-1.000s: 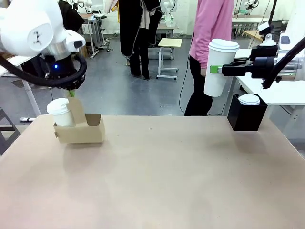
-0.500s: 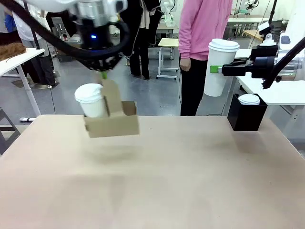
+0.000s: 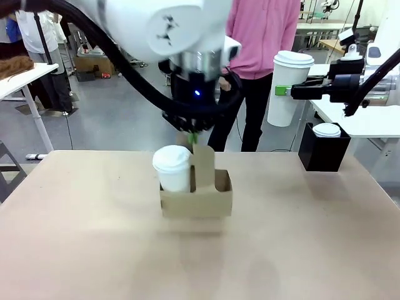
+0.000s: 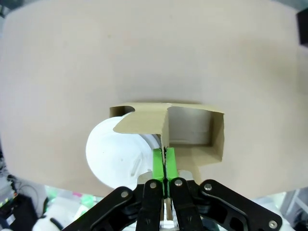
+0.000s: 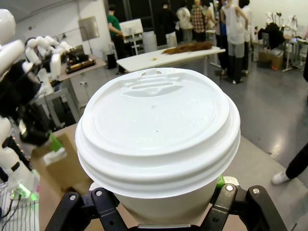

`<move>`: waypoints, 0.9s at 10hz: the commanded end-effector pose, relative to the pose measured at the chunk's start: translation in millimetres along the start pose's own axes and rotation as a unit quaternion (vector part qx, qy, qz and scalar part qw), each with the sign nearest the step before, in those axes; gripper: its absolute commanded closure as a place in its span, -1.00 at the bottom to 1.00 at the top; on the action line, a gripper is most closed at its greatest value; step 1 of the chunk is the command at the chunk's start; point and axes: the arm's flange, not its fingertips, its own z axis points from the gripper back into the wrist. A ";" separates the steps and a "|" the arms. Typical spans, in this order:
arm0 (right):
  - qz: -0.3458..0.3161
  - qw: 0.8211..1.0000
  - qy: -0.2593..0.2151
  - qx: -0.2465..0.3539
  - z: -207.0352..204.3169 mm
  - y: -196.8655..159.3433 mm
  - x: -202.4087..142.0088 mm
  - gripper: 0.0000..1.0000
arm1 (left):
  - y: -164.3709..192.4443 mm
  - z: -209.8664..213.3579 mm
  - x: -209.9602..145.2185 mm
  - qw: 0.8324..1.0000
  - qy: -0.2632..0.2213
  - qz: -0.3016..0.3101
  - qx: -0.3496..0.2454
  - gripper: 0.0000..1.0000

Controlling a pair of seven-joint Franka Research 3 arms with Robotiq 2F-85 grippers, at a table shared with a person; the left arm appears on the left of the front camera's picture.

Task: Pour a drink into a cup and package it in a carrier.
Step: Position the Cup Carrier in the center of the table.

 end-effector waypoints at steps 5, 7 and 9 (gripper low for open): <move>0.003 1.000 -0.001 0.005 1.3 1.1 2.6 -0.60 | -44.8 -50.8 -29.6 0.999 -0.003 0.000 0.032 0.96; 0.003 1.000 -0.001 0.005 1.3 1.1 2.6 -0.60 | -50.5 -59.2 -40.0 0.999 -0.008 0.004 0.036 0.96; 0.003 1.000 -0.001 0.005 1.3 1.1 2.6 -0.60 | -50.2 -56.8 -34.7 0.999 0.010 -0.010 0.034 0.96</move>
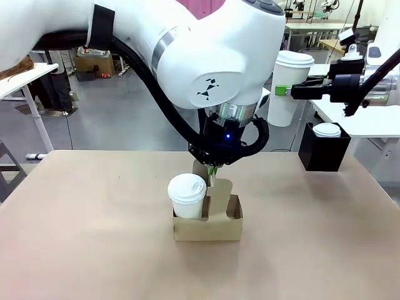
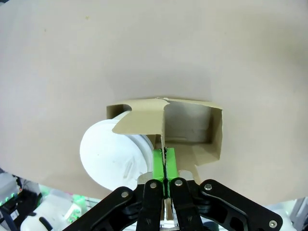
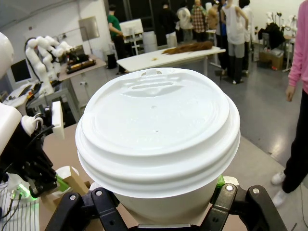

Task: Pour a drink into a cup and package it in a carrier.
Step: Insert the held 600 ml Paper Cup into the Cup Carrier.

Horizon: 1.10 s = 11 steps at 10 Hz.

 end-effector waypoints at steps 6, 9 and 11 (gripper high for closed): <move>0.003 1.000 0.000 0.004 1.4 1.0 2.5 -0.60 | 1.9 -0.6 3.0 1.000 0.000 0.003 0.001 -0.20; -0.004 0.999 0.015 0.039 -8.3 -9.9 -1.8 -0.60 | 27.0 19.6 7.5 0.999 0.019 -0.027 -0.031 -0.27; -0.001 0.994 0.037 0.101 -24.8 -26.3 -9.8 -0.60 | 48.4 47.3 15.4 0.995 0.041 -0.068 -0.056 -1.00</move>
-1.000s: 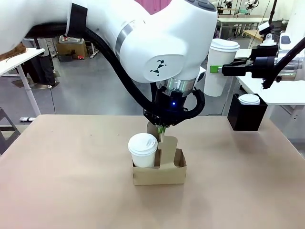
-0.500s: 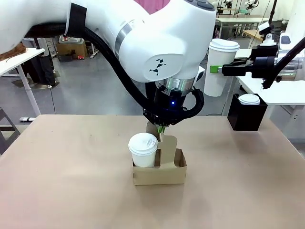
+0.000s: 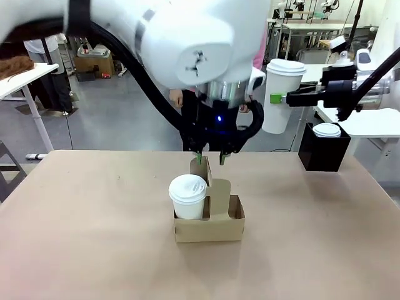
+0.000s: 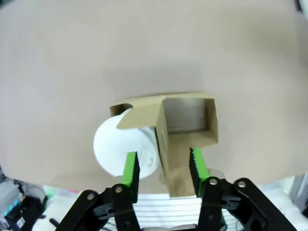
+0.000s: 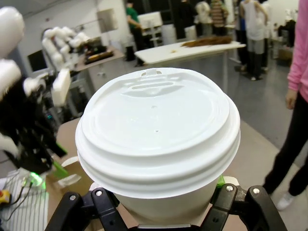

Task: Pour a drink into a cup and package it in a carrier.
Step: Insert the held 600 ml Paper Cup into the Cup Carrier.

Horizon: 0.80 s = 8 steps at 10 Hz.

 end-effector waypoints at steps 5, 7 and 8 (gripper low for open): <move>0.089 0.978 -0.010 0.187 -30.4 2.4 -35.7 -0.60 | 164.4 57.4 26.2 0.978 0.032 -0.183 -0.098 -1.00; 0.113 0.969 -0.014 0.219 -44.4 18.2 -54.2 -0.60 | 226.6 42.6 30.3 0.966 0.008 -0.213 -0.146 -1.00; 0.115 0.969 -0.024 0.216 -50.0 25.5 -58.2 -0.60 | 238.6 33.8 28.6 0.964 0.003 -0.214 -0.156 -1.00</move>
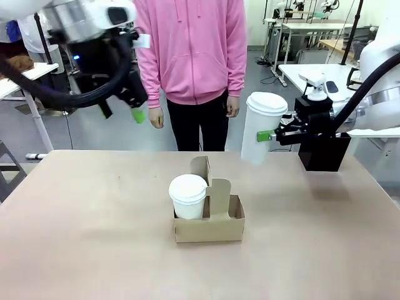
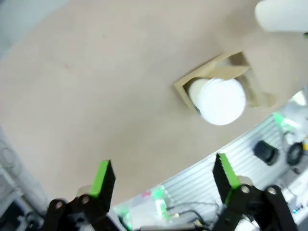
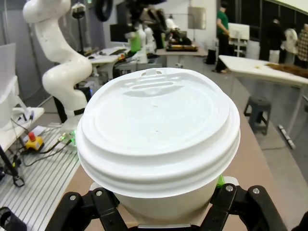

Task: Pour a drink into a cup and package it in a carrier.
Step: Insert the held 600 ml Paper Cup into the Cup Carrier.

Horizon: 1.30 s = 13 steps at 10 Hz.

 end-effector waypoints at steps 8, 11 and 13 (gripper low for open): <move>-0.012 0.999 0.000 0.053 -22.7 5.3 -13.6 -0.60 | 47.8 -32.9 -30.8 0.998 0.014 -0.038 -0.042 -1.00; 0.002 0.995 -0.002 0.104 -53.9 14.6 -27.1 -0.60 | 90.3 -43.4 -60.3 0.989 -0.008 -0.134 -0.062 -1.00; -0.002 0.991 -0.004 0.133 -70.4 16.7 -37.3 -0.60 | 116.6 -60.8 -78.7 0.974 -0.008 -0.212 -0.083 -1.00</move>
